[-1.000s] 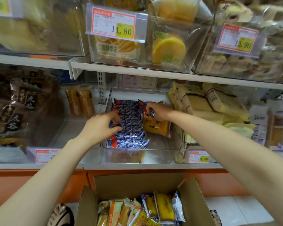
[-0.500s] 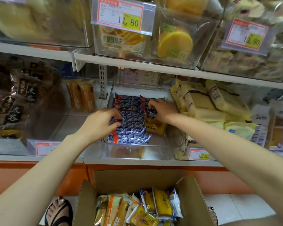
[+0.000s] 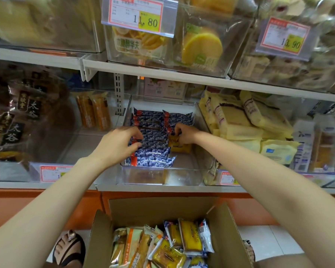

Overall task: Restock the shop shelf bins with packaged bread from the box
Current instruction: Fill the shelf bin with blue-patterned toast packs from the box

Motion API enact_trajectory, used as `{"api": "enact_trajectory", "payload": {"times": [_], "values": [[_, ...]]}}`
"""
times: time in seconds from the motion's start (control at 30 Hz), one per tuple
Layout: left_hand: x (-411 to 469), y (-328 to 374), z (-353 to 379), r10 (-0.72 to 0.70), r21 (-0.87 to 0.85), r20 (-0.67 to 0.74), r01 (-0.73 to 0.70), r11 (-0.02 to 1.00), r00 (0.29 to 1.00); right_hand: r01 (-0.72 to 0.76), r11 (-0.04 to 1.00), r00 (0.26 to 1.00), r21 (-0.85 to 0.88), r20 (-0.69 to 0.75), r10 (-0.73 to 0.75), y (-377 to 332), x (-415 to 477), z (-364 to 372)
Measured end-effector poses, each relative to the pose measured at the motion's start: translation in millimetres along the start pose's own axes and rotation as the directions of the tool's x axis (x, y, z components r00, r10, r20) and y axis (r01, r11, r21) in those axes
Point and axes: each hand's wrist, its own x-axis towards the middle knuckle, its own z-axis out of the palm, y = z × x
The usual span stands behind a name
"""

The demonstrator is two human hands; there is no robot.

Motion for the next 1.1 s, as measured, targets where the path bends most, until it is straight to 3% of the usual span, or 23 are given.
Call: {"api": "enact_trajectory", "payload": {"times": [0.17,0.3,0.43,0.57,0.7,0.87,1.0,1.1], "values": [[0,0,-2,0.005,0.000,-0.008,-0.005,1.000,1.000,0.038,0.998,0.998,-0.050,0.043,-0.036,2,-1,-5],[-3,9,-9,0.001,-0.127,-0.061,-0.009,0.992,0.998,0.079,0.996,0.992,-0.043,-0.095,-0.083,-3,-30,-14],[-17,27,-15,0.007,-0.273,-0.107,-0.036,0.961,0.994,0.236,0.968,0.953,0.087,-0.213,-0.214,-7,-94,-22],[-41,52,-9,0.036,-0.431,-0.010,-0.037,0.902,0.999,0.379,0.883,0.921,0.278,-0.212,-0.328,6,-163,-15],[-68,81,26,0.122,-0.536,0.142,-0.027,0.844,0.982,0.360,0.871,0.931,0.333,-0.068,-0.359,36,-204,23],[-100,92,108,0.118,-0.493,0.450,0.135,0.860,0.885,0.250,0.932,0.941,0.263,0.161,-0.297,80,-213,79],[-128,76,176,-0.120,-0.408,0.644,0.472,0.782,0.756,0.249,0.946,0.917,0.209,0.264,-0.300,99,-210,104],[-143,73,225,-0.236,-0.356,0.698,0.614,0.705,0.676,0.277,0.949,0.905,0.149,0.290,-0.310,111,-208,110]]}}
